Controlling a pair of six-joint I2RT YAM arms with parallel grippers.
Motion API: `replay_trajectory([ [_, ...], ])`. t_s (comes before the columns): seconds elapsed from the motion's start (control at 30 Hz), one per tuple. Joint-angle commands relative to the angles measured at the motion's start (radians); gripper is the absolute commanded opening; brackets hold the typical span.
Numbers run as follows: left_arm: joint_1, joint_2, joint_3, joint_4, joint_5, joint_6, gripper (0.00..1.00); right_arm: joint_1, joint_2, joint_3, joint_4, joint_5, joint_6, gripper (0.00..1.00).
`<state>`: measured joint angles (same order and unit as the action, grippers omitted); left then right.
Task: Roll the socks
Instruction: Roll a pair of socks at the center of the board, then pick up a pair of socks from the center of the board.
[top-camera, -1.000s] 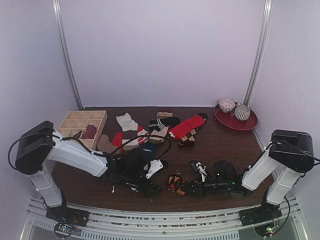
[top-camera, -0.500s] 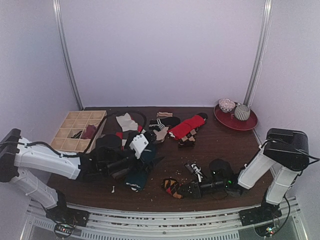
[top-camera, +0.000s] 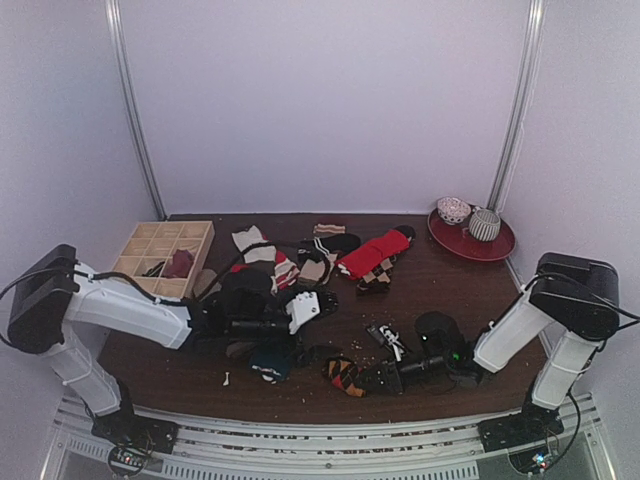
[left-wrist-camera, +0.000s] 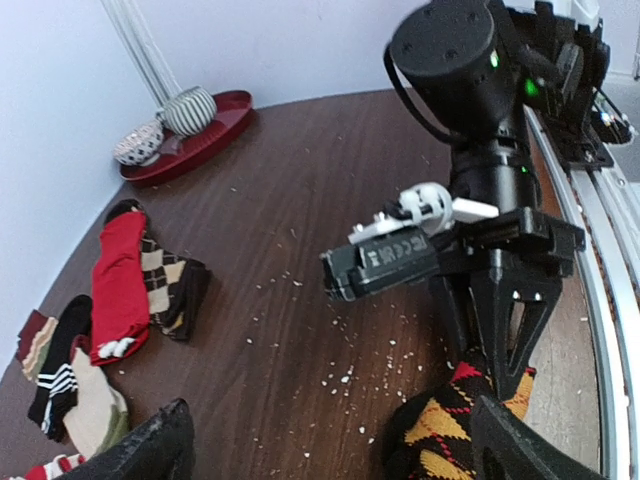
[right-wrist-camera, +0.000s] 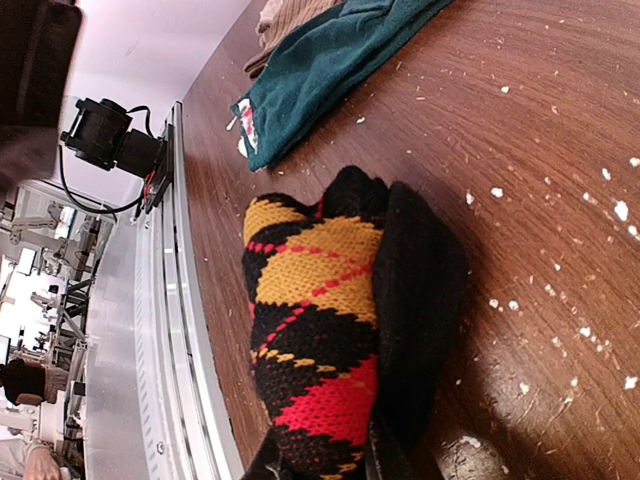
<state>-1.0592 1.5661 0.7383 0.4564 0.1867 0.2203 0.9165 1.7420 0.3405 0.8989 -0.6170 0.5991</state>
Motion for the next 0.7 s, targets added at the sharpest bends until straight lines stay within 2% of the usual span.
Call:
replay_trajectory([
  [0.0,0.013,0.101,0.076,-0.083,0.155,0.037,0.96,-0.005,0.096,-0.057,-0.357,0.053,-0.017,0.08],
  [0.3,0.083,0.274,0.201,-0.211,0.323,0.019,0.98,-0.006,0.096,-0.076,-0.332,0.06,-0.006,0.08],
  [0.53,0.095,0.313,0.234,-0.244,0.37,0.031,0.98,-0.006,0.101,-0.084,-0.317,0.072,-0.001,0.08],
  [0.67,0.099,0.356,0.265,-0.285,0.446,0.032,0.98,-0.007,0.107,-0.08,-0.318,0.07,-0.001,0.08],
])
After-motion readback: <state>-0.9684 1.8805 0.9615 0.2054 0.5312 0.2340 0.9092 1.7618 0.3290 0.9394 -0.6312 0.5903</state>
